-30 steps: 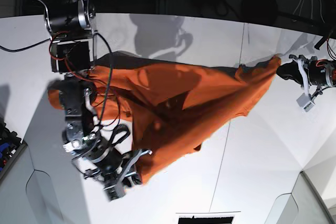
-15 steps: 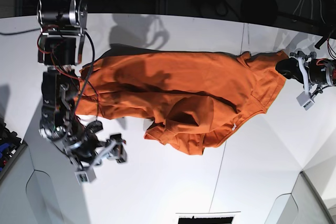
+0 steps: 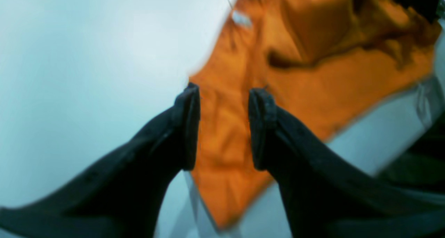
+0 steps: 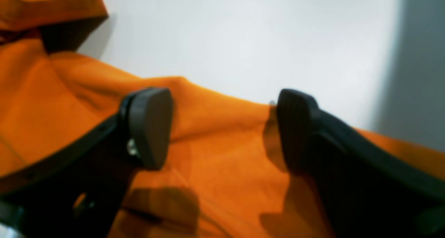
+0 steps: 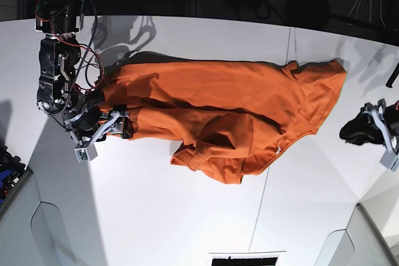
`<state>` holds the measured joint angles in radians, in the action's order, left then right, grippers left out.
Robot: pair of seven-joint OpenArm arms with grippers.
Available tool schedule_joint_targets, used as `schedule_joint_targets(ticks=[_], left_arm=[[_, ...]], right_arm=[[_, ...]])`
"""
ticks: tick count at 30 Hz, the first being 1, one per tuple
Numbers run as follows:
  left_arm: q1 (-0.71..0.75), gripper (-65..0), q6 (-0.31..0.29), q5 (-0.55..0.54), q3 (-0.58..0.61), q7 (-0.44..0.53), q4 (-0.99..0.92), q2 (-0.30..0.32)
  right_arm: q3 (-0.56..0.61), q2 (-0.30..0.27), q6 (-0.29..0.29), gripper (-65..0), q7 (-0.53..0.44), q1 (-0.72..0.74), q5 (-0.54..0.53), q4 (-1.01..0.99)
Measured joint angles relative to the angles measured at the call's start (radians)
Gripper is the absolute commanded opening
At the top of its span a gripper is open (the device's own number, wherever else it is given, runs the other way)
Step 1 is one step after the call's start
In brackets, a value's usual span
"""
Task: Layout the t-shirt on the table in an organized manner, then fold the t-shirt properly
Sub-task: 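Release with the right gripper and regrasp the shirt edge, spreading it, then grasp the shirt hem with the left gripper and pull it outward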
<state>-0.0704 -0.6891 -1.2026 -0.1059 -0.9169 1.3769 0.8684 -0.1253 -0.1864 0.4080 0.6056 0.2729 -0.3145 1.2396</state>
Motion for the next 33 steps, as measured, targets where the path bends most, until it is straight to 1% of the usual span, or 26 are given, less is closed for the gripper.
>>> schedule_joint_targets(ticks=[4, 5, 7, 10, 11, 13, 14, 16, 17, 18, 19, 26, 29, 30, 31, 33], left_arm=[[-0.036, -38.9, 0.0, 0.176, 0.01, 0.112, 0.0, -0.072], [-0.046, -38.9, 0.0, 0.205, 0.026, 0.139, -0.001, -0.09], [-0.069, -38.9, 0.0, 0.272, 0.074, 0.186, -0.001, -0.127], [-0.107, -38.9, 0.0, 0.374, 0.179, 0.227, -0.001, -0.184], [-0.119, -38.9, 0.0, 0.424, 0.215, 0.24, -0.001, -0.203], [-0.137, -38.9, -0.003, 0.526, 0.28, 0.306, -0.002, -0.24], [-0.147, -39.0, 0.006, 0.575, 0.306, 0.342, -0.005, -0.257], [-0.175, -39.0, 0.087, 0.672, 0.346, 0.397, -0.023, -0.289], [-0.194, -39.0, 0.128, 0.711, 0.358, 0.403, -0.042, -0.304], [-0.211, -39.0, 0.152, 0.735, 0.364, 0.405, -0.064, -0.315], [-0.225, -39.0, 0.163, 0.742, 0.368, 0.408, -0.087, -0.327], [-0.291, -39.0, 0.165, 0.747, 0.371, 0.418, -0.282, -0.407], [-0.304, -39.0, 0.165, 0.807, 0.37, 0.455, -0.333, -0.426], [-0.304, -39.0, 0.169, 0.826, 0.37, 0.485, -0.349, -0.428], [-0.307, -39.0, 0.192, 0.842, 0.37, 0.51, -0.367, -0.428], [-0.31, -39.0, 0.262, 0.857, 0.37, 0.549, -0.405, -0.425]], right_arm=[[-0.003, -0.002, 0.004, -19.5, -0.031, -0.041, -0.011, 0.009], [-0.004, -0.003, 0.005, -19.5, -0.034, -0.047, -0.011, 0.011], [-0.004, -0.005, 0.007, -19.5, -0.034, -0.06, -0.011, 0.013], [-0.004, -0.005, 0.007, -19.5, -0.031, -0.085, -0.015, 0.031], [-0.005, -0.005, 0.007, -19.5, -0.032, -0.096, -0.016, 0.039], [-0.005, -0.005, 0.008, -19.5, -0.033, -0.115, -0.023, 0.057], [-0.005, -0.005, 0.008, -19.5, -0.031, -0.126, -0.023, 0.066], [-0.005, -0.005, 0.008, -19.5, -0.026, -0.14, -0.025, 0.083], [-0.005, -0.005, 0.008, -19.5, -0.025, -0.143, -0.026, 0.09], [-0.005, -0.005, 0.008, -19.5, -0.017, -0.148, -0.026, 0.1], [-0.005, -0.005, 0.008, -19.5, -0.005, -0.154, -0.026, 0.11], [-0.005, -0.005, 0.008, -19.5, 0.023, -0.182, -0.026, 0.157], [-0.005, -0.005, 0.008, -19.5, 0.023, -0.182, -0.026, 0.157], [-0.005, -0.005, 0.008, -19.5, 0.024, -0.182, -0.026, 0.157], [-0.005, -0.005, 0.008, -19.5, 0.024, -0.182, -0.026, 0.157], [-0.005, -0.005, 0.008, -19.5, 0.024, -0.182, -0.026, 0.157]])
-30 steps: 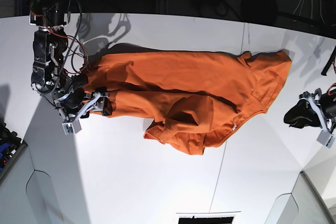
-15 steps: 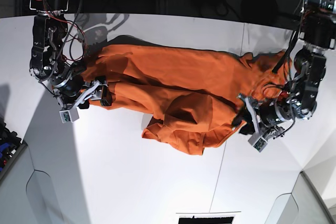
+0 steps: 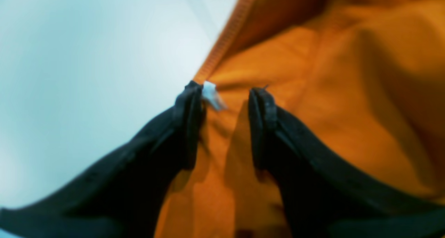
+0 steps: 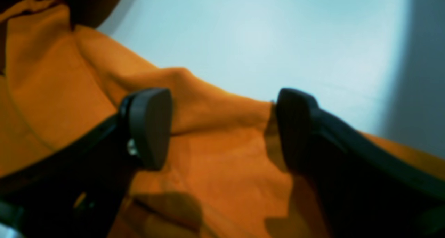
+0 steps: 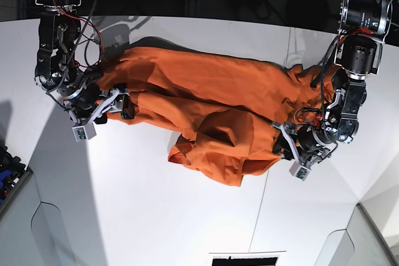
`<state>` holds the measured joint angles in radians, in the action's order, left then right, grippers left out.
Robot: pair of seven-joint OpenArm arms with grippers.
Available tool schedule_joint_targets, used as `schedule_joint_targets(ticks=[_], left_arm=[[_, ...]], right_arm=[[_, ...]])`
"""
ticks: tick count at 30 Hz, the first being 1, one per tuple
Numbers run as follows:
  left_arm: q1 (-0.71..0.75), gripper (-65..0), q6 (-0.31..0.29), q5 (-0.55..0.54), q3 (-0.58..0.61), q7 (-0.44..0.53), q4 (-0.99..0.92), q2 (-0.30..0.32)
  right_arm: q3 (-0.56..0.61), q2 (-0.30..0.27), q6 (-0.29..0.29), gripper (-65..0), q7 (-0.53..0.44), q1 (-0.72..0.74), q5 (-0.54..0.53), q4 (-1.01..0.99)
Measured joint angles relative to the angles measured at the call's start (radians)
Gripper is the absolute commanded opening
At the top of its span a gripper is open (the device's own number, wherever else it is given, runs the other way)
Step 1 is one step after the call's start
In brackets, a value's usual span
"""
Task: Layout the t-shirt on the table in an organized manner, then fold the t-shirt properly
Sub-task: 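Grasp the shirt hem with the left gripper and pull it outward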
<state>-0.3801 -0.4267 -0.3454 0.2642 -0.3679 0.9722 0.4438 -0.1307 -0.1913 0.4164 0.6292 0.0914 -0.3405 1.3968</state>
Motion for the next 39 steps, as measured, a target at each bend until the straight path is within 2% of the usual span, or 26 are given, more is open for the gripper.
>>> schedule_joint_targets(ticks=[4, 8, 11, 15, 17, 24, 27, 30, 33, 36, 39], left_arm=[[-0.006, -39.0, 0.035, 0.045, -0.003, 0.036, -0.053, 0.042], [-0.005, -39.0, 0.122, 0.078, -0.003, 0.024, -0.061, 0.088], [-0.002, -39.0, 0.165, 0.08, -0.003, 0.006, -0.061, 0.123], [0.001, -39.0, 0.164, 0.084, -0.003, -0.042, -0.039, 0.15], [0.006, -39.0, 0.164, 0.047, -0.002, -0.078, 0.007, 0.163], [0.005, -39.0, 0.166, -0.029, -0.002, -0.098, 0.31, 0.18], [-0.005, -38.9, 0.142, -0.039, -0.001, -0.101, 0.386, 0.151], [-0.022, -38.9, 0.14, -0.035, 0.023, -0.106, 0.37, 0.091], [-0.051, -38.9, 0.14, -0.033, 0.079, -0.094, 0.301, 0.012], [-0.096, -38.9, 0.134, 0.019, 0.151, -0.057, 0.186, -0.064], [-0.14, -38.9, 0.137, 0.06, 0.185, -0.041, 0.071, -0.111]], right_arm=[[0.0, 0.0, 0.0, -19.5, 0.003, 0.0, 0.008, 0.0], [0.0, 0.0, 0.0, -19.5, 0.003, 0.0, 0.008, 0.0], [0.0, -0.003, 0.0, -19.5, 0.003, 0.0, 0.008, 0.0], [0.0, -0.006, 0.002, -19.5, 0.0, 0.0, 0.008, 0.003], [-0.005, -0.005, 0.002, -19.5, 0.002, -0.002, 0.01, 0.018], [-0.039, -0.005, 0.002, -19.5, 0.063, -0.02, 0.04, 0.114], [-0.074, -0.005, 0.002, -19.5, 0.06, -0.013, 0.039, 0.13], [-0.123, -0.005, -0.001, -19.5, 0.06, -0.011, 0.037, 0.13], [-0.197, -0.002, -0.001, -19.5, 0.064, -0.013, 0.034, 0.131], [-0.271, -0.003, -0.005, -19.5, 0.08, -0.013, 0.035, 0.131], [-0.318, -0.003, -0.006, -19.5, 0.091, -0.026, 0.012, 0.131]])
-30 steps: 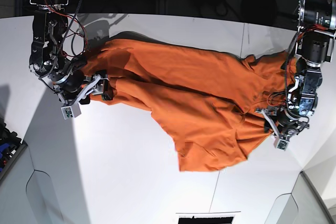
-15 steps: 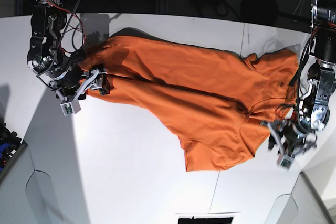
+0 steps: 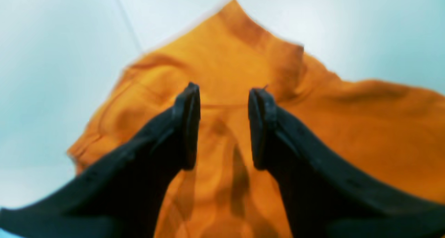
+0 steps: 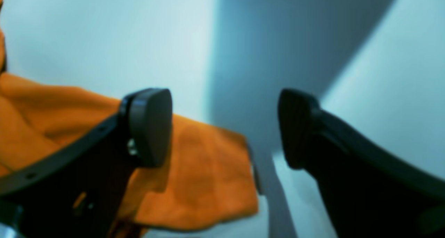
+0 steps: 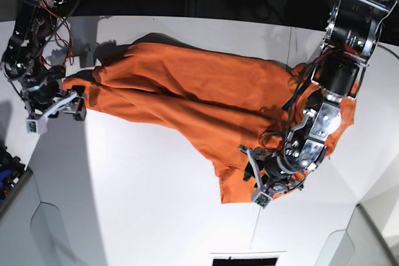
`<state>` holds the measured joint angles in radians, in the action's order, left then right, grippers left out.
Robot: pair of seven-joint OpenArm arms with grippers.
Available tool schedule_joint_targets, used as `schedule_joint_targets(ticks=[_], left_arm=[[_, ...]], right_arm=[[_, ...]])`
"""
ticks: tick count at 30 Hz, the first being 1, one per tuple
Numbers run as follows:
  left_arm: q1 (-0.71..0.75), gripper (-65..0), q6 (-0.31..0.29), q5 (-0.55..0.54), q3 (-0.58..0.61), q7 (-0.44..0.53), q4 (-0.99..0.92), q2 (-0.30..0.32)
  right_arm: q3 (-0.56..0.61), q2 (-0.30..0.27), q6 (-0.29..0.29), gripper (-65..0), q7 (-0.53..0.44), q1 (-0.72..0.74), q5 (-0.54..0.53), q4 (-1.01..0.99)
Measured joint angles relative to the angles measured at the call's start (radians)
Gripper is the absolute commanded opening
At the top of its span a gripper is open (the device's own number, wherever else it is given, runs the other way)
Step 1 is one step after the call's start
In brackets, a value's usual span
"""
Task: Layout the t-shirt on the table in an organized manner, then fold the t-shirt properly
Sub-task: 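Grasp the shirt hem with the left gripper and pull it outward, then lift the shirt with both grippers and drop it flat on the table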
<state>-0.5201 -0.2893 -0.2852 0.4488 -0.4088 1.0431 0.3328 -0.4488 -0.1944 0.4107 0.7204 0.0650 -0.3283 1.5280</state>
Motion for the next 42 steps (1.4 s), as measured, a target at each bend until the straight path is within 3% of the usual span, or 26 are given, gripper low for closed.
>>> schedule_joint_targets(ticks=[3, 15, 22, 27, 29, 30, 32, 36, 42], left_arm=[[-0.035, -38.9, 0.009, 0.005, 0.0, 0.018, -0.077, -0.009], [-0.09, -38.9, 0.012, 0.027, -0.001, 0.078, -0.233, -0.015], [-0.095, -39.3, 0.013, 0.081, -0.003, 0.105, -0.31, -0.056], [-0.095, -50.9, 0.012, 0.101, -0.003, 0.119, -0.325, -0.079], [-0.095, -62.8, 0.012, 0.103, -0.003, 0.119, -0.325, -0.078], [-0.095, -65.0, 0.012, 0.102, -0.003, 0.119, -0.325, -0.078], [-0.095, -65.0, 0.012, 0.103, -0.002, 0.119, -0.325, -0.078], [-0.098, -65.0, 0.012, 0.101, -0.002, 0.113, -0.325, -0.077], [-0.13, -65.0, 0.008, 0.014, 0.0, 0.039, -0.256, -0.037]], right_arm=[[-0.008, 0.0, 0.001, -19.5, 0.003, -0.027, -0.048, 0.0], [0.032, 0.001, 0.001, -20.7, -0.01, -0.096, -0.066, 0.0], [0.032, 0.001, 0.001, -20.7, -0.013, -0.101, -0.068, 0.0], [0.032, 0.006, 0.001, -20.7, -0.013, -0.101, -0.068, 0.0], [0.032, 0.006, 0.001, -20.7, -0.014, -0.101, -0.068, 0.0], [0.032, 0.006, 0.001, -20.7, -0.013, -0.101, -0.068, 0.0], [0.032, 0.006, 0.018, -27.4, -0.014, -0.101, -0.068, 0.0], [0.033, 0.009, 0.028, -65.0, -0.021, -0.101, -0.061, -0.001], [0.034, -0.01, 0.054, -65.0, -0.062, -0.076, -0.06, -0.001]])
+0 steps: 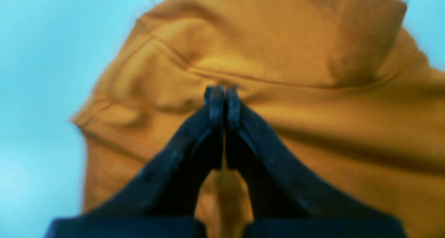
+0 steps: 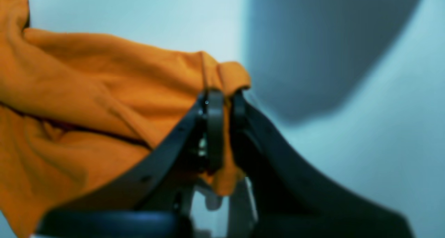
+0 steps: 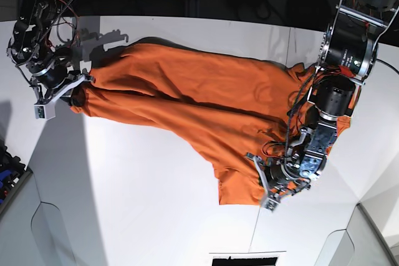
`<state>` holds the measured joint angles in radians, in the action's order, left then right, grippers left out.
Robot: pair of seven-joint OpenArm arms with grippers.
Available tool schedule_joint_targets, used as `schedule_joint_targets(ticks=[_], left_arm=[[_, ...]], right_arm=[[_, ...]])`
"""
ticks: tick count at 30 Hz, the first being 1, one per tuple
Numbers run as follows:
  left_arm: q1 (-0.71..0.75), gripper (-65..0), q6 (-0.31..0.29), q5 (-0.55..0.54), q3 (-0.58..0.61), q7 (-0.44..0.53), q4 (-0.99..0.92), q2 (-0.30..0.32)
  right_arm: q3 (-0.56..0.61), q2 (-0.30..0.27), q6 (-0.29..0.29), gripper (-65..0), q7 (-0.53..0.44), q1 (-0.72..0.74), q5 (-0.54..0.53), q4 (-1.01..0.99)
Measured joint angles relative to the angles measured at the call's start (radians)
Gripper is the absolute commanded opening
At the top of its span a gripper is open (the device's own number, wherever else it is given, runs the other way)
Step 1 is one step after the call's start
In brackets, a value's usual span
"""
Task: Layout the t-shirt on the table in an organized manner, then fold the t-shirt properly
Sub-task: 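Lift the shirt with both grippers and drop it flat on the table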
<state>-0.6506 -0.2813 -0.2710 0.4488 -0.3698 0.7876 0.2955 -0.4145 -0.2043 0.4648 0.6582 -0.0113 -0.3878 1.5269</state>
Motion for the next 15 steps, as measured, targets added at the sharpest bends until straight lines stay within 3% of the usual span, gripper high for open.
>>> schedule_joint_targets(ticks=[5, 11, 15], left_arm=[[-0.115, -65.0, -0.048, -0.056, 0.001, -0.025, 0.044, 0.019], [-0.265, -65.0, -0.057, -0.097, 0.003, -0.056, 0.041, 0.015], [-0.397, -65.0, -0.076, -0.173, 0.003, -0.103, 0.044, 0.036]], right_arm=[[0.001, -0.05, 0.008, -65.0, -0.002, 0.084, -0.014, -0.001], [0.001, -0.135, 0.011, -65.0, -0.003, 0.207, -0.016, -0.001], [0.001, -0.173, 0.011, -65.0, 0.002, 0.245, -0.083, -0.001]])
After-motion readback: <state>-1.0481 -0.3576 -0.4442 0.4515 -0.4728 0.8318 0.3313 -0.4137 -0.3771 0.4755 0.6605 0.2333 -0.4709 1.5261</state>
